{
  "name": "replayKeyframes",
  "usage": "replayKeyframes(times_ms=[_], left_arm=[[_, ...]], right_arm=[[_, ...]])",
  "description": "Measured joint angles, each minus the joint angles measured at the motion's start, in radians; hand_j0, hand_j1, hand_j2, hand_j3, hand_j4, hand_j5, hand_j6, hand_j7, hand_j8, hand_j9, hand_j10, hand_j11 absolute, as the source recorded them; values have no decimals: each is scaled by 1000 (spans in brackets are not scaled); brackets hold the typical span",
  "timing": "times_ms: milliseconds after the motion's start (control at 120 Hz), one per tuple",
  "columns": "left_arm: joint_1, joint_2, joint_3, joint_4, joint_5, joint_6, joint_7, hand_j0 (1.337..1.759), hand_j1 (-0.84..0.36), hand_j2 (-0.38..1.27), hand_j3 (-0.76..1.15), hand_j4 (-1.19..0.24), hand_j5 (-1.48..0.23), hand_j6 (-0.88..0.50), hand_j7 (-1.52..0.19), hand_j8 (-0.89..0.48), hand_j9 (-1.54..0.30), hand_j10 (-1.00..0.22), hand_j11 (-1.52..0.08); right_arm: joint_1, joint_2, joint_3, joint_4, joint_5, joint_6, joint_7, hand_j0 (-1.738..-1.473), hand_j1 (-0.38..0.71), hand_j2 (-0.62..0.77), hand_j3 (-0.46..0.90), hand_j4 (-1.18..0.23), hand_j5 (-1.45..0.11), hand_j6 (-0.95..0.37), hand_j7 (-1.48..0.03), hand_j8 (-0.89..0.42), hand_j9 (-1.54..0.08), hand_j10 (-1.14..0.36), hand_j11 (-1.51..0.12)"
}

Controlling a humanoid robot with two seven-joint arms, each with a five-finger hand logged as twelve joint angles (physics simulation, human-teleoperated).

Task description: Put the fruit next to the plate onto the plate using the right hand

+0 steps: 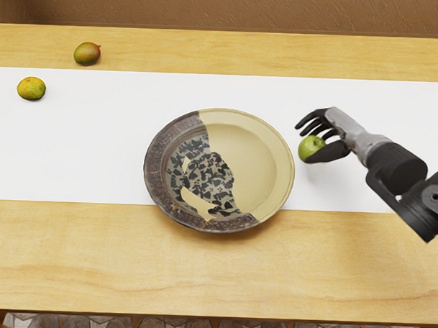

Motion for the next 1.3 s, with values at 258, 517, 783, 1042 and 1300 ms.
replayKeyframes(times_ms=[258, 517, 783, 1042, 1300], left_arm=[[0, 0, 0, 0, 0, 0, 0, 1658, 349, 0, 0, 0, 0, 0, 0, 0, 0, 0, 0], [0, 0, 0, 0, 0, 0, 0, 1658, 349, 0, 0, 0, 0, 0, 0, 0, 0, 0, 0], [0, 0, 0, 0, 0, 0, 0, 1658, 349, 0, 0, 0, 0, 0, 0, 0, 0, 0, 0], [0, 0, 0, 0, 0, 0, 0, 1658, 349, 0, 0, 0, 0, 0, 0, 0, 0, 0, 0], [0, 0, 0, 0, 0, 0, 0, 1658, 349, 0, 0, 0, 0, 0, 0, 0, 0, 0, 0]], right_arm=[[10, 11, 41, 59, -1, 25, -41, -1658, 241, 116, 0, -544, -721, -548, -713, -464, -716, -504, -713], [12, 71, 63, 69, -1, 48, -46, -1658, 241, 115, 0, -543, -721, -548, -713, -465, -715, -503, -711], [11, 125, 46, 70, -1, 64, -79, -1658, 242, 107, 0, -544, -722, -548, -714, -457, -716, -497, -714], [3, 136, 42, 70, -2, 66, -82, -1658, 46, 37, 0, -357, -471, -360, -467, -318, -468, -337, -467], [-114, 83, 359, 66, 97, 335, -77, -1658, -218, 8, 0, -118, -155, -120, -153, -108, -154, -112, -153]])
